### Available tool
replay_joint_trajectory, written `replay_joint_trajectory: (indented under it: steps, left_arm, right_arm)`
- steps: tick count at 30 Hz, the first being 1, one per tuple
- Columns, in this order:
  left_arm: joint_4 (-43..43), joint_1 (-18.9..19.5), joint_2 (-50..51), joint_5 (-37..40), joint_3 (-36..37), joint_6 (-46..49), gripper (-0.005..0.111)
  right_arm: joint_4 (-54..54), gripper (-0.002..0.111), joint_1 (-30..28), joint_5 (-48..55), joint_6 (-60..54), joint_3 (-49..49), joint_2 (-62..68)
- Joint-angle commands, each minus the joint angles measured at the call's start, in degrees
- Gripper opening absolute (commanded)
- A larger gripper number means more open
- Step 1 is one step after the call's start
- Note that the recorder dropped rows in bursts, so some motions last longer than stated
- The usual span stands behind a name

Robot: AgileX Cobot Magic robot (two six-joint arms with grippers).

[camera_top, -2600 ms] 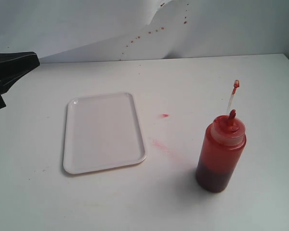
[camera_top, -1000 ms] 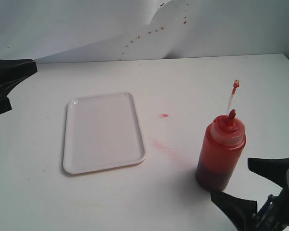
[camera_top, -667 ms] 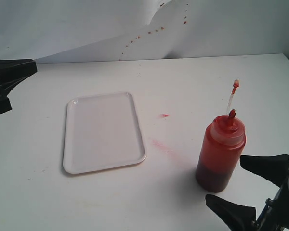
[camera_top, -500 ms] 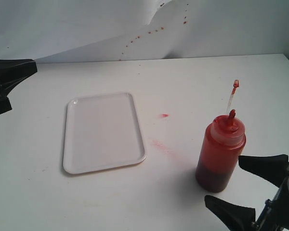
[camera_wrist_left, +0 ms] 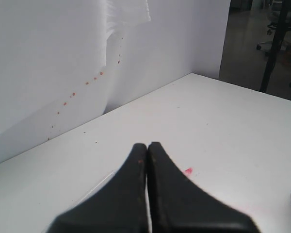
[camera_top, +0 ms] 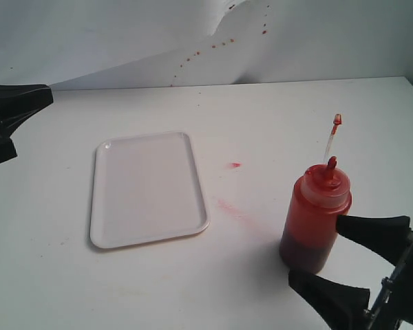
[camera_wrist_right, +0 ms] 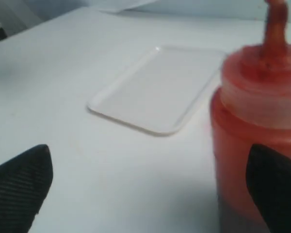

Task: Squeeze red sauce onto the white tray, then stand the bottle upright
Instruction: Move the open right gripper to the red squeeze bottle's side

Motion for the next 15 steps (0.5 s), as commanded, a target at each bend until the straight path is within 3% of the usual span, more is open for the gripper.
replay_joint_trajectory:
  steps: [1,13,15]
  left_arm:
    - [-0.75,0.12,-0.23,0.08,0.22,0.03,0.000]
    - [-0.75,0.12,-0.23,0.08,0.22,0.03,0.000]
    - [-0.75,0.12,-0.23,0.08,0.22,0.03,0.000]
  right_arm:
    - [-5.15,0.105,0.01,-13.11,0.54,-0.22,0.20]
    - [-8.53,0.105,0.01,-13.84,4.96,-0.22,0.20]
    - [-6.85,0.105,0.01,-7.04,5.56,-0.22,0.20]
